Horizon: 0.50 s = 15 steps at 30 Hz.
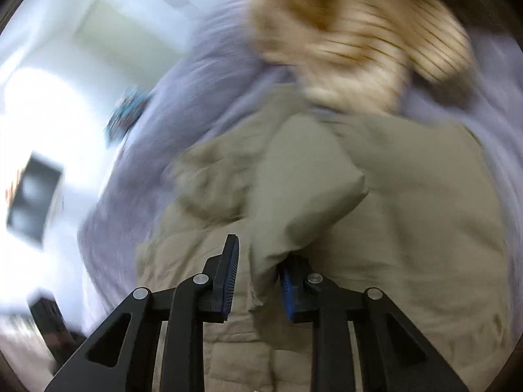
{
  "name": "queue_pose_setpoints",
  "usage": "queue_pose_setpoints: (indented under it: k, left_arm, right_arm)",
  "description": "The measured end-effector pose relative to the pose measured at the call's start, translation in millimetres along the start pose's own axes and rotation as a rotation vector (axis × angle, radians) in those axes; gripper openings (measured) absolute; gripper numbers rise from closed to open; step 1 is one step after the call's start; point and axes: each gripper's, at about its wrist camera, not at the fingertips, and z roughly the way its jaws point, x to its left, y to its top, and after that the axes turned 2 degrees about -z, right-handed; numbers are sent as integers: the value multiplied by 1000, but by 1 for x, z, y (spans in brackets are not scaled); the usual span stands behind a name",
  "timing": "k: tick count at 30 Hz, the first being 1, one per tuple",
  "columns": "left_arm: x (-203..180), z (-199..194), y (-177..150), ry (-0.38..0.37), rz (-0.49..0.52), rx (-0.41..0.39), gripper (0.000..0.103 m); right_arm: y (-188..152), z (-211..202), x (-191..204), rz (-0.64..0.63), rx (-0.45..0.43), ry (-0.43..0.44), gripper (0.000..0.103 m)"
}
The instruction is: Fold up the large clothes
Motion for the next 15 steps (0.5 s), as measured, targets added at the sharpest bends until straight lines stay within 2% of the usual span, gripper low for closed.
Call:
queue_pose_setpoints:
  k: [3,6,7,11,15]
  left_arm:
    - [14,-6,5,1,-42,-15,103]
    - [22,-8,9,11,-72,-17,103]
    - [22,-8,9,10,-76,-15,103]
    - [11,-2,9,-15,-47,-1,103]
    - [-12,19,7,-48,9,39,103]
  right_arm:
    - [-16,27,59,-212,103,21,28]
    - [-49,50,90,-354,213,-41,64]
    - [-56,53,92,-365,234,-41,65]
    - [-74,40,54,-258,293,-34,65]
    - [-71,8,-33,16,288,-75,65]
